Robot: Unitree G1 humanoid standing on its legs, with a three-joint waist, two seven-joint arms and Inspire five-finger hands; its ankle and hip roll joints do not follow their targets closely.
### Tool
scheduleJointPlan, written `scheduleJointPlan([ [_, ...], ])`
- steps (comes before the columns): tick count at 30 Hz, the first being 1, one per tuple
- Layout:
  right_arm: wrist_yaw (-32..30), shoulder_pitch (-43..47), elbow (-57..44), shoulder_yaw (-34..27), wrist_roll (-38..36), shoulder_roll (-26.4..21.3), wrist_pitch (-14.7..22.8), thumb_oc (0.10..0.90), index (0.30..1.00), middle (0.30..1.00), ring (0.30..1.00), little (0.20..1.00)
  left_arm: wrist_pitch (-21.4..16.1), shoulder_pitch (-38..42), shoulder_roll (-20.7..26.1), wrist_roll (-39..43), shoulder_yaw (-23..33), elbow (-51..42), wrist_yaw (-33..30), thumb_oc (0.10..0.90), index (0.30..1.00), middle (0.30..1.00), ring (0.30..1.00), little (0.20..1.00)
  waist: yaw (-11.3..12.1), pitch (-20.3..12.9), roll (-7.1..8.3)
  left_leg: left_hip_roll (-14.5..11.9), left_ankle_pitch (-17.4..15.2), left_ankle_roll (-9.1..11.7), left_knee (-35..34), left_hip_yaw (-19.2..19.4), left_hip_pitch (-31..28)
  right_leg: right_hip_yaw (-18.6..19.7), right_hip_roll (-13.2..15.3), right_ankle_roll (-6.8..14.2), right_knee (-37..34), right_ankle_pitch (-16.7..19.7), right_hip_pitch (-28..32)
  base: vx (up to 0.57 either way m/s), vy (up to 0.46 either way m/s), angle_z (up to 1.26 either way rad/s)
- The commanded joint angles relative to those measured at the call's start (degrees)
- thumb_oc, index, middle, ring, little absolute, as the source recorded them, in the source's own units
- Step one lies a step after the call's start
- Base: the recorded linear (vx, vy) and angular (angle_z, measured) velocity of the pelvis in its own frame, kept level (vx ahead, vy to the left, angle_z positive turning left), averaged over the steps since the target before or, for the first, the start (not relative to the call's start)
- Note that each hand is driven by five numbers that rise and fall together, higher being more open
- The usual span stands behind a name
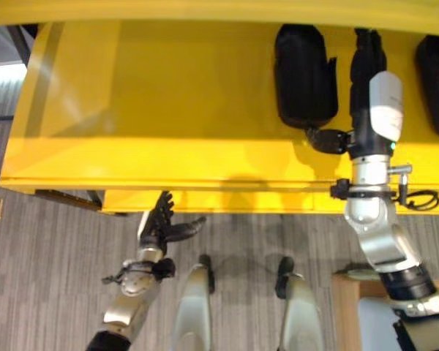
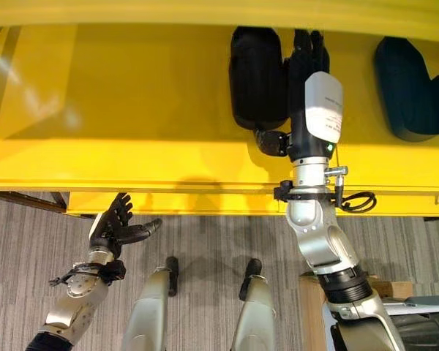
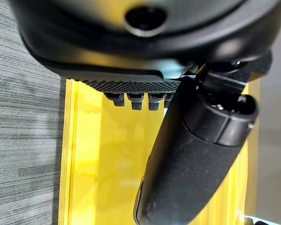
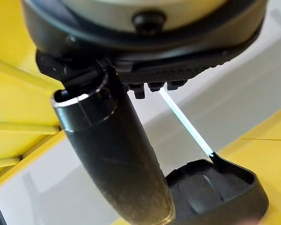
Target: Move parts from the plastic box to the shelf.
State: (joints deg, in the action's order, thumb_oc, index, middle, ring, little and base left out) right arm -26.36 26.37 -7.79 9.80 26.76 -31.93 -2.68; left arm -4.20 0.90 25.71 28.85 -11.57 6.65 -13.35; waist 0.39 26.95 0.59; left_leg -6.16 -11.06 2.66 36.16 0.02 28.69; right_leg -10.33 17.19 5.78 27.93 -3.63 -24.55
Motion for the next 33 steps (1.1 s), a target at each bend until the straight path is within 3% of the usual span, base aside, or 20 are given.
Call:
scheduleJointPlan([
  [1,-3.1,-0.1,-8.9,-5.7,-2.7,-0.7,7.5,0.9,1.0,1.0,1.0,1.0,-5.3,-0.7,0.4,-1.8,0.5,-5.9,-0.5,0.9,1.0,1.0,1.0,1.0,0.3,-5.7,1.07,-1.3,2.3,0.5,-7.4,-1.1,-6.2,0.3,-0.7,-0.5,5.5,-1.2,-0.7,0.0,-0.013,-0.05],
  [8,2.0,-12.2,-12.2,-6.0,-13.4,-0.4,14.3,0.9,1.0,1.0,1.0,1.0,-5.6,-1.1,-0.1,-1.9,0.6,-5.2,0.4,0.9,1.0,1.0,1.0,1.0,-1.3,-6.8,2.31,-1.8,4.7,1.1,-13.2,0.0,-9.5,0.1,-1.8,-0.4,0.2,0.7,2.3,0.01,-0.019,-0.08],
  [15,8.6,-21.6,-11.7,-4.7,-16.3,-2.6,15.9,0.9,1.0,1.0,1.0,1.0,-6.5,-4.0,-0.2,-2.9,2.9,-4.1,2.0,0.9,1.0,1.0,1.0,1.0,-3.4,-10.6,2.26,-4.1,11.6,1.4,-29.4,3.2,-20.1,0.4,-4.9,0.7,-12.4,4.6,9.2,0.08,-0.03,-0.13],
  [18,10.1,-22.6,-11.4,-4.0,-17.3,-2.7,16.2,0.9,1.0,1.0,1.0,1.0,-6.7,-5.1,-0.3,-3.2,3.5,-4.1,2.5,0.9,1.0,1.0,1.0,1.0,-3.6,-11.9,2.2,-4.9,13.0,1.7,-32.7,4.5,-22.3,1.1,-5.9,0.9,-15.3,5.3,10.5,0.06,-0.03,-0.24],
  [23,12.2,-26.1,-10.9,-5.0,-18.6,-3.0,16.5,0.9,1.0,1.0,1.0,1.0,-7.4,-8.8,-1.4,-2.9,5.4,-4.4,4.0,0.9,1.0,1.0,1.0,1.0,-4.1,-17.1,1.36,-7.3,17.4,3.7,-40.8,8.6,-28.0,2.6,-8.2,1.4,-23.5,7.3,14.8,0.11,-0.044,-0.27],
  [27,12.9,-28.2,-10.6,-5.5,-18.6,-2.8,16.5,0.9,1.0,1.0,1.0,1.0,-7.7,-9.6,-1.5,-3.1,5.9,-6.2,4.9,0.9,1.0,1.0,1.0,1.0,-4.4,-19.1,0.65,-8.3,18.3,4.7,-41.2,9.3,-28.7,2.3,-9.0,1.4,-26.0,8.0,16.6,0.07,-0.031,-0.18],
  [33,15.8,-33.2,-11.5,-7.4,-21.3,-2.1,17.2,0.9,1.0,1.0,1.0,1.0,-9.0,-11.7,1.1,-4.0,9.5,-15.8,8.2,0.9,1.0,1.0,1.0,1.0,-4.9,-22.0,-0.66,-9.6,20.4,6.4,-41.2,9.9,-29.6,2.1,-9.7,1.2,-29.0,8.7,19.3,0.03,-0.016,-0.03],
])
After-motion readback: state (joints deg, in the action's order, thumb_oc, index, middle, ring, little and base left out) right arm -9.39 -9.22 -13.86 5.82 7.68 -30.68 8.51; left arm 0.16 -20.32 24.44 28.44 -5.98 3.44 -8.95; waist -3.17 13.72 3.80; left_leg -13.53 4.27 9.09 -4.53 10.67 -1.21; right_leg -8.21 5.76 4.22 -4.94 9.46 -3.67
